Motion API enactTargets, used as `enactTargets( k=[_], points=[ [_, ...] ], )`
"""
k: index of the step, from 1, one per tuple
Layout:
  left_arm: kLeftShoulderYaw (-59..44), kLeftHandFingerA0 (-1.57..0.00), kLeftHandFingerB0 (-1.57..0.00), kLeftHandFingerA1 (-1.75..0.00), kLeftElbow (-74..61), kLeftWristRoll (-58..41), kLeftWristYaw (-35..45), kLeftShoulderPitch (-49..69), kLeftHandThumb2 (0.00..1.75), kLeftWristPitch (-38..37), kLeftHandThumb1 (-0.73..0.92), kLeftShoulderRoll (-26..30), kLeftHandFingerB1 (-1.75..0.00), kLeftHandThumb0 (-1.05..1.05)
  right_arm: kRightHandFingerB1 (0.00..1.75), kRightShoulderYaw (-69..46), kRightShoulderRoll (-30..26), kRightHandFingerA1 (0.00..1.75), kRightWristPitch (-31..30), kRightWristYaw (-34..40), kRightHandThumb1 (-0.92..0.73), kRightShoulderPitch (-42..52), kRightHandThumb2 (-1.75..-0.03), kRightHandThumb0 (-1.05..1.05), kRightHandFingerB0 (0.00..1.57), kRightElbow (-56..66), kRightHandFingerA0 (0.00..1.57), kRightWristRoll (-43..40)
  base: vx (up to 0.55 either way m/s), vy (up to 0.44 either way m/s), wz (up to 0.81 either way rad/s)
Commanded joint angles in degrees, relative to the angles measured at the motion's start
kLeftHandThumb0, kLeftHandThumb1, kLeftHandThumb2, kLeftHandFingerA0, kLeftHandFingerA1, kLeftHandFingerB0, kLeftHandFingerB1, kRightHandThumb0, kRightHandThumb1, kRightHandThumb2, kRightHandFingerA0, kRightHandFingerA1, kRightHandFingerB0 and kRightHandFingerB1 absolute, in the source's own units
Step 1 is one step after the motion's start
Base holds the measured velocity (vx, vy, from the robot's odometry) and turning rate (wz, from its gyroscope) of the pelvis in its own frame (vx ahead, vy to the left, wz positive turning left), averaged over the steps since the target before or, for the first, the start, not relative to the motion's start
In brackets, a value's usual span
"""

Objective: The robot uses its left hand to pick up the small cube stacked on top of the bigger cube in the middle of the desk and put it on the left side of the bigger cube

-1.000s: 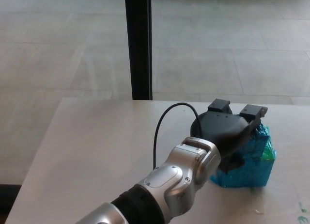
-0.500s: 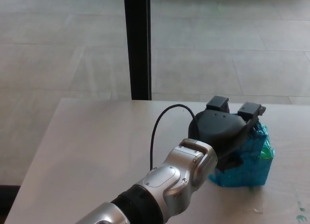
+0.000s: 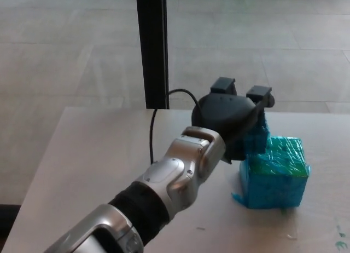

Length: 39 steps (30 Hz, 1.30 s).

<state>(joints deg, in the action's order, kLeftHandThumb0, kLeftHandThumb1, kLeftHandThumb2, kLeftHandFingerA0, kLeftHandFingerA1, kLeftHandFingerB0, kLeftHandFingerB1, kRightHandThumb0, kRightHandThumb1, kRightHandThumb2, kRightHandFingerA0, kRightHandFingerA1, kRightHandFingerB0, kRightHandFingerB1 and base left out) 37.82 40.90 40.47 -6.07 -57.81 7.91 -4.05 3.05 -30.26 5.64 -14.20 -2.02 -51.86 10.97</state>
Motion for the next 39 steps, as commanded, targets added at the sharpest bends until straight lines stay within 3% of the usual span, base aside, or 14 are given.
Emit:
enactTargets(
  k=[1, 3, 7, 10, 12, 15, 20, 21, 23, 24, 35, 36, 38, 39],
  points=[
    [-1.4, -0.79, -0.69, -1.64, -2.6, 0.7, -0.3, -0.5, 0.8, -1.8, 0.58, 1.6, -1.28, -0.1, 0.68, -0.4, -0.4, 0.9, 0.3, 0.7, -0.31, 0.7, -1.07, -0.42, 0.78, -0.6, 0.93, -0.1, 0.0, 0.0, 0.0],
    [-2.1, -0.82, -0.73, -1.51, -3.5, 0.1, 0.9, 0.1, 0.85, -1.2, 0.57, 1.9, -1.27, -0.13, 0.7, -0.7, -0.3, 0.91, 0.9, 0.7, -0.29, 1.0, -1.07, -0.41, 0.78, -0.3, 0.95, -0.5, 0.0, 0.0, 0.0],
    [-1.9, -0.89, -0.85, -1.04, -3.8, 0.4, 1.7, 0.3, 0.71, -0.9, 0.59, 2.3, -0.79, -0.17, 0.69, -0.3, -0.4, 0.89, 0.9, 1.1, -0.32, 1.0, -1.06, -0.42, 0.78, -0.5, 0.93, 0.1, 0.0, 0.0, 0.0],
    [-1.5, -0.8, -0.71, -1.69, -4.2, 1.6, 0.6, 0.8, 0.7, -1.0, 0.54, 3.3, -1.45, -0.14, 0.69, -0.4, -0.2, 0.88, 0.1, 1.1, -0.33, 0.9, -1.06, -0.41, 0.78, -0.1, 0.92, -0.1, 0.0, 0.0, 0.0],
    [-1.8, -0.8, -0.68, -1.74, -5.5, 1.7, 1.2, 1.9, 0.81, -0.3, 0.47, 4.4, -1.53, -0.08, 0.76, -0.1, -0.1, 0.91, -0.4, 1.5, -0.35, 0.7, -1.05, -0.4, 0.72, 0.0, 0.9, 0.3, 0.0, 0.0, 0.0],
    [-2.8, -0.82, -0.68, -1.7, -9.2, 0.5, 2.1, 6.5, 0.69, -1.8, 0.62, 7.6, -1.23, -0.1, 0.77, -0.3, -0.6, 0.92, 1.8, 0.8, -0.33, 1.3, -1.06, -0.4, 0.72, -0.5, 0.9, -0.1, 0.0, 0.0, 0.0],
    [-2.0, -0.83, -0.75, -1.75, -11.9, 2.4, 2.0, 12.5, 0.84, -1.1, 0.6, 11.6, -1.45, -0.16, 0.67, 0.1, -0.7, 0.88, 1.7, 1.7, -0.33, 1.0, -1.04, -0.42, 0.78, -1.3, 0.93, 0.6, 0.0, 0.0, 0.0],
    [-2.4, -1.15, -0.96, -1.34, -12.0, 1.7, 1.8, 13.6, 1.02, -2.4, 0.47, 12.5, -1.2, -0.18, 0.68, -0.3, -0.4, 0.89, 2.0, 1.8, -0.33, 0.7, -1.04, -0.41, 0.78, -1.9, 0.92, 0.1, 0.0, 0.0, 0.0],
    [-2.8, -1.12, -0.9, -1.37, -14.1, 1.2, 4.4, 17.4, 0.99, -0.7, 0.49, 14.4, -1.22, -0.16, 0.69, -0.4, -0.4, 0.9, 2.4, 1.8, -0.32, 0.7, -1.04, -0.41, 0.78, -2.1, 0.95, -0.1, 0.0, 0.0, 0.0],
    [-2.7, -0.76, -0.65, -1.75, -14.6, 1.3, 5.4, 18.7, 0.81, 0.0, 0.63, 15.1, -1.5, -0.14, 0.69, -0.5, -0.4, 0.89, 2.1, 1.9, -0.31, 0.6, -1.04, -0.41, 0.79, -2.1, 0.94, -0.1, 0.0, 0.0, 0.0],
    [-2.4, -0.86, -0.67, -1.75, -18.4, 3.1, 3.9, 25.4, 0.95, -1.0, 0.58, 16.1, -1.55, -0.18, 0.68, -0.4, -0.4, 0.9, 2.0, 1.2, -0.34, -0.5, -1.0, -0.45, 0.78, -2.4, 0.95, -0.4, 0.0, 0.0, 0.0],
    [-2.2, -1.15, -0.9, -1.35, -18.8, 3.1, 4.3, 25.9, 1.02, -0.6, 0.49, 15.8, -1.18, -0.21, 0.68, -0.5, -0.4, 0.9, 1.3, 1.0, -0.32, -0.5, -1.01, -0.44, 0.8, -2.0, 0.95, -0.5, 0.0, 0.0, 0.0],
    [-2.1, -1.15, -0.87, -1.34, -19.7, 3.2, 5.2, 26.6, 1.01, 0.1, 0.49, 15.6, -1.13, -0.19, 0.69, -0.4, -0.5, 0.9, 1.1, 1.0, -0.33, -0.4, -1.01, -0.45, 0.79, -1.4, 0.96, -0.3, 0.0, 0.0, 0.0],
    [-2.2, -0.81, -0.72, -1.71, -19.8, 3.0, 5.8, 26.8, 0.85, 0.6, 0.61, 15.3, -1.34, -0.13, 0.68, -0.3, -0.5, 0.91, 1.4, 0.9, -0.33, -0.6, -1.0, -0.43, 0.8, -1.8, 0.97, -0.3, 0.0, 0.0, 0.0]
  ],
)
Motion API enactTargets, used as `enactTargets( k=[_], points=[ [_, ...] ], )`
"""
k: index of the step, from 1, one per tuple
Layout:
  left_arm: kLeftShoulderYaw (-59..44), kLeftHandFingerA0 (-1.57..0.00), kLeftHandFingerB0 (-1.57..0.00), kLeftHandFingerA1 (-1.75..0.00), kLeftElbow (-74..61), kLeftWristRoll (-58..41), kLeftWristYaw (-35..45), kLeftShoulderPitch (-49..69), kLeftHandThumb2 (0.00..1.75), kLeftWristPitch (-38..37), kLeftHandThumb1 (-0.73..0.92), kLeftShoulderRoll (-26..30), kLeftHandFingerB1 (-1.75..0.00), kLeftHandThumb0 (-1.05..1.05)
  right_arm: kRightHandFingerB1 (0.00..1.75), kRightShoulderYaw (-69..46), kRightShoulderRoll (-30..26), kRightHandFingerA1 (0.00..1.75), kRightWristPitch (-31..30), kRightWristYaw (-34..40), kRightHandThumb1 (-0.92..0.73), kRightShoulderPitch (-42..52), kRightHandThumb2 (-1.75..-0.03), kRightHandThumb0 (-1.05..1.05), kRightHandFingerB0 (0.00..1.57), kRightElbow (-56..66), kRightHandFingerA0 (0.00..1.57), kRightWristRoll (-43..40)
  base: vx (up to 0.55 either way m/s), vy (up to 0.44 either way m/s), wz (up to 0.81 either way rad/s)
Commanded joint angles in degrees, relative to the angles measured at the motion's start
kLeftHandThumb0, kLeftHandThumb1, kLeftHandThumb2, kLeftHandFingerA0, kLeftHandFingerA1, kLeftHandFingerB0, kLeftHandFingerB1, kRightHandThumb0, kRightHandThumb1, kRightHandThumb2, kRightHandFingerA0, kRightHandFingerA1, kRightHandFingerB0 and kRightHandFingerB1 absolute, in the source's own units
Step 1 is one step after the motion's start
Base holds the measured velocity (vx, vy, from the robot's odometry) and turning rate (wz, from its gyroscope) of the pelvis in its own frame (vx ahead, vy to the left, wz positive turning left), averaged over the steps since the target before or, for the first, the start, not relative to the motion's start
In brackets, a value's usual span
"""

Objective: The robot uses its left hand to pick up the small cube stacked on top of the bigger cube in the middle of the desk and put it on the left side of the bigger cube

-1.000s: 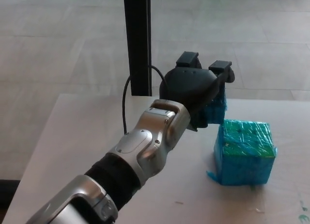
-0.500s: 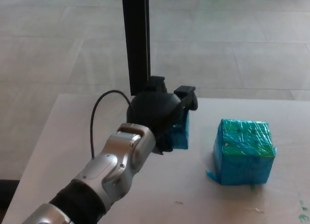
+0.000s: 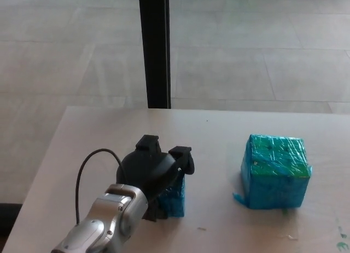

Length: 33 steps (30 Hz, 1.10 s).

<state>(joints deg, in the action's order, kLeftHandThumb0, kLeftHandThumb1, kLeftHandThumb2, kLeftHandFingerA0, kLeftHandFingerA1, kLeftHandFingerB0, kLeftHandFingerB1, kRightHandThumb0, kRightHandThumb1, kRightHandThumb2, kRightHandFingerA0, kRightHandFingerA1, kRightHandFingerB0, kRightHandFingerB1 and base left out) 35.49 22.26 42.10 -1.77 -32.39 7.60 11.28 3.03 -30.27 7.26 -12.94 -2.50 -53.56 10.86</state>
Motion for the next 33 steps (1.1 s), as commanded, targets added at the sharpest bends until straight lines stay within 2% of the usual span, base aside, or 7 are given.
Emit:
enactTargets(
  k=[1, 2, 5, 9, 28, 29, 33],
  points=[
    [0.1, -0.81, -0.72, -1.71, -1.2, 1.1, 2.3, 1.5, 0.85, 1.4, 0.61, -0.4, -1.34, -0.13, 0.68, -0.3, -0.5, 0.91, 0.1, -0.4, -0.33, -0.3, -1.0, -0.43, 0.8, -0.6, 0.97, -0.2, 0.0, 0.0, 0.0],
    [0.6, -0.67, -0.71, -1.17, -1.5, 1.9, 3.7, 1.5, 0.63, 2.8, 0.67, -0.5, -0.7, -0.25, 0.67, -0.3, -0.5, 0.9, 0.5, -0.4, -0.33, -0.4, -0.98, -0.43, 0.8, -1.1, 0.98, -0.1, 0.0, 0.0, 0.0],
    [2.7, -0.1, 0.0, -0.58, -3.0, 4.6, 13.2, -0.4, 0.91, 11.3, 0.33, -1.2, -0.49, -0.35, 0.66, -0.4, -0.5, 0.9, 1.1, -0.7, -0.31, -0.5, -0.99, -0.43, 0.82, -1.6, 0.99, -0.4, 0.0, 0.0, 0.0],
    [5.3, 0.0, 0.0, -0.19, -4.7, 7.4, 23.0, -3.5, 0.97, 15.4, 0.55, 0.3, 0.0, -0.98, 0.66, -0.1, -0.7, 0.89, 0.7, -0.8, -0.31, -0.4, -0.99, -0.43, 0.8, -1.6, 0.96, -0.1, 0.0, 0.0, 0.0],
    [-8.9, 0.0, 0.0, -0.06, -17.9, -0.4, 26.4, -2.2, 0.66, 16.9, 0.72, 6.4, 0.0, -1.05, 0.67, -0.3, -0.8, 0.9, 0.0, -1.3, -0.27, 1.1, -0.97, -0.42, 0.8, -0.5, 0.97, -0.5, 0.0, 0.0, 0.0],
    [-13.3, 0.0, 0.0, -0.21, -22.1, -2.5, 25.4, -0.4, 1.05, 16.3, 0.59, 8.1, -0.02, -1.05, 0.67, -0.3, -1.0, 0.89, -0.1, -1.6, -0.27, 1.4, -0.96, -0.41, 0.8, -0.1, 0.96, -0.5, 0.0, 0.0, 0.0],
    [-22.4, 0.0, 0.0, -0.19, -27.1, -5.3, 23.7, 3.7, 1.1, 14.1, 0.57, 12.5, -0.03, -1.05, 0.66, -0.3, -1.1, 0.89, 0.7, -1.5, -0.27, 1.7, -0.93, -0.44, 0.8, -0.6, 0.96, -0.3, 0.0, 0.0, 0.0]
  ],
)
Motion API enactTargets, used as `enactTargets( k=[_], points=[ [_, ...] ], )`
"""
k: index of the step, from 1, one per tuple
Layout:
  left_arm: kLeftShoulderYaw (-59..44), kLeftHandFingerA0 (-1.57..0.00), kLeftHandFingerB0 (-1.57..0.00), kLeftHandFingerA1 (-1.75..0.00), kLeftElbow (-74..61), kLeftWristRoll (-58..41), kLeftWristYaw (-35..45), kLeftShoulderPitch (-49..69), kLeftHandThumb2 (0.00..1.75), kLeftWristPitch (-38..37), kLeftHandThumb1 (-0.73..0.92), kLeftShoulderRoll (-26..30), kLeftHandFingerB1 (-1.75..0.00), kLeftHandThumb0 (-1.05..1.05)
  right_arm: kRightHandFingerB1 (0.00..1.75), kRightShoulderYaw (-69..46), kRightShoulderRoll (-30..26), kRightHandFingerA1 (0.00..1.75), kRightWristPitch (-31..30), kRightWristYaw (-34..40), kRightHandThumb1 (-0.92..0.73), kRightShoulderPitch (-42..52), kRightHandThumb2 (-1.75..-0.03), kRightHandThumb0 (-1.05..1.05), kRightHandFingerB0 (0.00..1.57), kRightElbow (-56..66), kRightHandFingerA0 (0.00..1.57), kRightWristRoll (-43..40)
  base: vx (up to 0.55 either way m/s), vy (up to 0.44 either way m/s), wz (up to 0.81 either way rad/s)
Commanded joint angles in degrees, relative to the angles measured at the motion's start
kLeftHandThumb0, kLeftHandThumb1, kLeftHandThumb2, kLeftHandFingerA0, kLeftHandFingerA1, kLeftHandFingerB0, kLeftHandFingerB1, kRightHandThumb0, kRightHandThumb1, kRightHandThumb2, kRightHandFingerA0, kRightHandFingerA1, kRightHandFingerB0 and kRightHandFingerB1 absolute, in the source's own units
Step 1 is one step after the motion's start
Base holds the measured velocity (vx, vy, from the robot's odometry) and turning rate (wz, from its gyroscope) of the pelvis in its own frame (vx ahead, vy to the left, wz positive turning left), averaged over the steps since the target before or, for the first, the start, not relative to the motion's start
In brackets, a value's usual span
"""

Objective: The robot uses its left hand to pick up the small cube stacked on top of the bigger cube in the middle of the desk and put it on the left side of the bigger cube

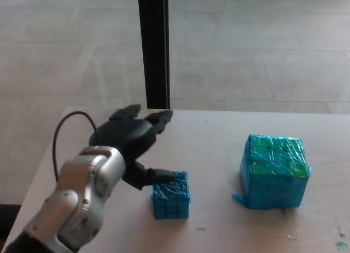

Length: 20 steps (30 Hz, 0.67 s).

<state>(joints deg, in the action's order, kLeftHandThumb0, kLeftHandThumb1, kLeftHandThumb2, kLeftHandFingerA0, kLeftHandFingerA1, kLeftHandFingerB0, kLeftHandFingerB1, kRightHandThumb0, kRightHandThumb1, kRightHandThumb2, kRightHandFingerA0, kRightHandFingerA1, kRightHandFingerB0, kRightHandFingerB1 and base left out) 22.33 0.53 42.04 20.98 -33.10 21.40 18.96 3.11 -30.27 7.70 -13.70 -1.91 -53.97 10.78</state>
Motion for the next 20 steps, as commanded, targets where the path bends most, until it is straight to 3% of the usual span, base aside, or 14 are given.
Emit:
enactTargets(
  k=[1, 3, 4, 6, 7, 8, 10, 11, 14, 16, 17, 18, 19, 20],
  points=[
    [-11.3, 0.0, 0.0, -0.19, -6.1, -6.2, 0.9, 5.4, 1.11, 0.1, 0.58, 5.6, -0.02, -1.05, 0.66, -0.3, -1.2, 0.89, 0.3, -0.8, -0.28, 1.2, -0.91, -0.44, 0.8, -0.2, 0.96, -0.2, 0.0, 0.0, 0.0],
    [-18.4, 0.0, 0.0, -0.3, -8.0, -8.2, 0.0, 9.2, 1.1, -1.0, 0.6, 8.8, 0.0, -1.05, 0.66, -0.6, -1.3, 0.9, 1.1, -1.2, -0.26, 1.2, -0.9, -0.46, 0.82, -1.0, 0.97, -0.6, 0.0, 0.0, 0.0],
    [-18.5, 0.0, 0.0, -0.3, -8.1, -8.3, 0.1, 9.3, 1.1, -1.1, 0.6, 8.8, 0.0, -1.05, 0.66, -0.6, -1.3, 0.9, 1.1, -1.2, -0.26, 1.2, -0.9, -0.46, 0.82, -1.1, 0.97, -0.6, 0.0, 0.0, 0.0],
    [-29.1, 0.0, 0.0, -0.24, -10.9, -13.2, 1.3, 15.1, 1.09, 0.2, 0.61, 10.5, -0.06, -1.05, 0.65, -0.6, -1.3, 0.9, 1.6, -1.2, -0.27, 1.2, -0.9, -0.44, 0.81, -1.5, 0.96, -0.5, 0.0, 0.0, 0.0],
    [-31.7, -0.01, 0.0, -0.3, -10.8, -13.7, 0.6, 16.9, 1.08, -0.5, 0.63, 11.0, -0.05, -1.05, 0.65, -0.7, -1.3, 0.88, 2.4, -1.2, -0.27, 1.2, -0.9, -0.44, 0.8, -1.9, 0.94, -0.6, 0.0, 0.0, 0.0],
    [-34.7, -0.01, 0.0, -0.32, -9.8, -14.3, 0.2, 19.7, 1.08, -2.2, 0.65, 12.5, 0.0, -1.05, 0.76, -0.7, -1.2, 0.91, 2.0, -1.0, -0.27, 1.2, -0.97, -0.42, 0.74, -2.0, 0.89, -0.6, 0.0, 0.0, 0.0],
    [-37.0, 0.0, 0.0, -0.4, -9.1, -15.3, -0.1, 21.6, 1.06, -3.6, 0.62, 12.9, -0.06, -0.94, 0.65, -0.6, -1.2, 0.88, 1.8, -1.1, -0.28, 1.2, -0.9, -0.45, 0.8, -1.9, 0.92, -0.5, 0.0, 0.0, 0.0],
    [-43.0, -0.07, -0.09, -0.48, -6.4, -16.8, -1.6, 26.4, 1.01, -4.3, 0.61, 13.0, -0.11, -0.91, 0.65, -0.6, -1.2, 0.88, 0.6, -1.1, -0.29, 0.9, -0.89, -0.44, 0.81, -1.8, 0.93, -0.5, 0.0, 0.0, 0.0],
    [-51.2, -0.13, 0.0, -0.52, -0.5, -19.9, -4.9, 32.2, 1.06, -6.8, 0.59, 11.7, -0.15, -0.89, 0.65, -0.4, -1.3, 0.89, 0.1, -1.1, -0.29, 1.1, -0.89, -0.42, 0.8, -1.3, 0.94, -0.2, 0.0, 0.0, 0.0],
    [-56.7, -0.06, 0.0, -0.49, 4.1, -21.8, -7.3, 35.6, 1.07, -7.9, 0.61, 10.5, -0.15, -0.9, 0.65, -0.5, -1.3, 0.9, 0.0, -1.2, -0.29, 1.1, -0.89, -0.42, 0.8, -1.3, 0.96, -0.4, 0.0, 0.0, 0.0],
    [-58.3, -0.15, -0.05, -0.48, 7.0, -22.2, -9.4, 37.0, 0.79, -10.2, 0.68, 10.3, -0.19, -0.99, 0.77, -0.6, -1.2, 0.93, -0.2, -1.2, -0.27, 0.9, -0.97, -0.4, 0.74, -1.6, 0.93, -0.5, 0.0, 0.0, 0.0],
    [-60.1, -0.15, -0.05, -0.48, 10.9, -22.7, -12.4, 38.9, 0.79, -13.3, 0.68, 10.2, -0.19, -0.99, 0.77, -0.8, -1.1, 0.93, -0.5, -1.1, -0.27, 0.7, -0.97, -0.4, 0.74, -1.9, 0.93, -0.7, 0.0, 0.0, 0.0],
    [-61.8, -0.13, -0.04, -0.54, 14.2, -23.0, -13.8, 40.7, 1.06, -13.4, 0.64, 9.8, -0.15, -0.95, 0.77, -1.0, -1.1, 0.93, -1.0, -0.9, -0.27, 0.8, -0.96, -0.4, 0.74, -1.6, 0.93, -0.8, 0.0, 0.0, 0.0],
    [-61.8, -0.13, -0.04, -0.54, 14.2, -23.0, -13.8, 40.7, 1.06, -13.4, 0.64, 9.8, -0.15, -0.95, 0.77, -1.0, -1.1, 0.93, -1.0, -0.9, -0.27, 0.8, -0.96, -0.4, 0.74, -1.6, 0.93, -0.8, 0.0, 0.0, 0.0]
  ],
)
